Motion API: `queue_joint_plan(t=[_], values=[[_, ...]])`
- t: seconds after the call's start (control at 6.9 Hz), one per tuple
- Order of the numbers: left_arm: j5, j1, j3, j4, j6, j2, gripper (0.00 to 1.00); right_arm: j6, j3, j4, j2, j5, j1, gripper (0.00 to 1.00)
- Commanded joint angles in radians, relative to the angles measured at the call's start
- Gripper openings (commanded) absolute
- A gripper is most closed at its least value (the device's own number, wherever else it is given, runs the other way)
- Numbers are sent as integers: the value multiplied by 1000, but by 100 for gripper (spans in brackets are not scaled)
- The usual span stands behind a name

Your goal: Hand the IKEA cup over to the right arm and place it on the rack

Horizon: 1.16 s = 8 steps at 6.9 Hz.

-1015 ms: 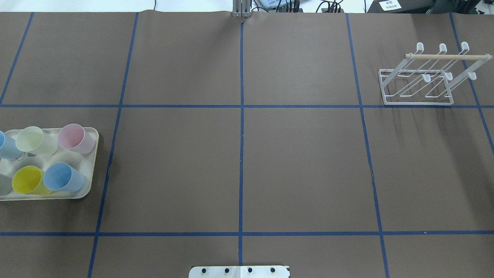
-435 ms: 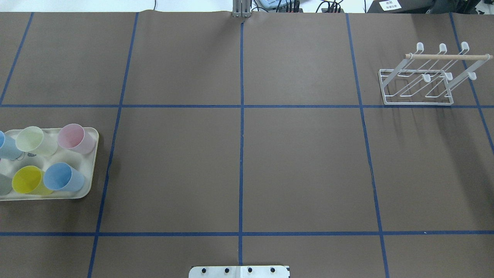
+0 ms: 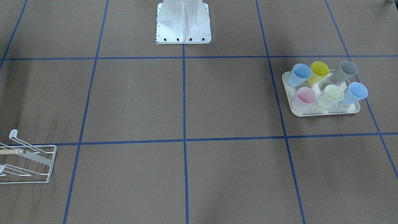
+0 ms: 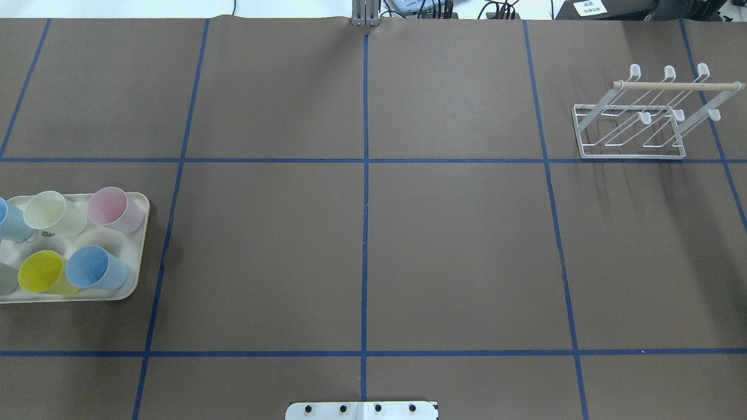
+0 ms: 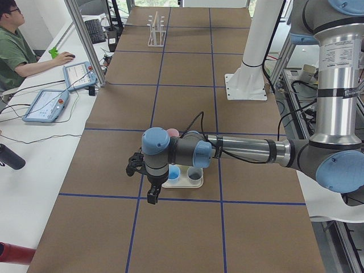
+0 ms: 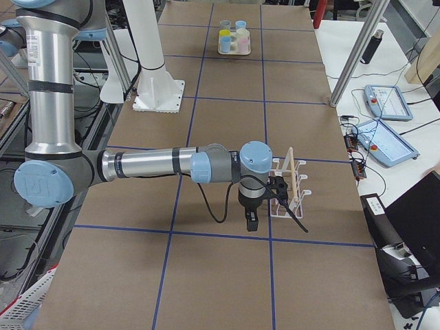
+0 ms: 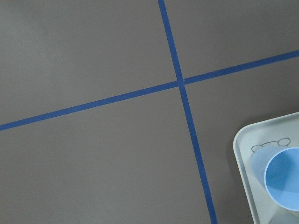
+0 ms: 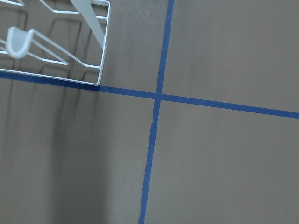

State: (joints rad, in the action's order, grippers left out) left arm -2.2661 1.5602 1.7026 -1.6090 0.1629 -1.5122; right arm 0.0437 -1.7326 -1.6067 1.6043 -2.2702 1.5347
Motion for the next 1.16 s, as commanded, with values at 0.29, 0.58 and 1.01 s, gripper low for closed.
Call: queue_joint_plan(t=[0.29,0.58,1.01], values=[[5,0,6,-107,-2,-68,100,-13,-120,2,-47,0,-2,100],[-7,0,5,-167,-96,-85,100,-19,-154,81,-43,-5,-1,100],[-36,-2,11,-198,-136,-72,100,-39,-159,204,-3,-60,-2,100]])
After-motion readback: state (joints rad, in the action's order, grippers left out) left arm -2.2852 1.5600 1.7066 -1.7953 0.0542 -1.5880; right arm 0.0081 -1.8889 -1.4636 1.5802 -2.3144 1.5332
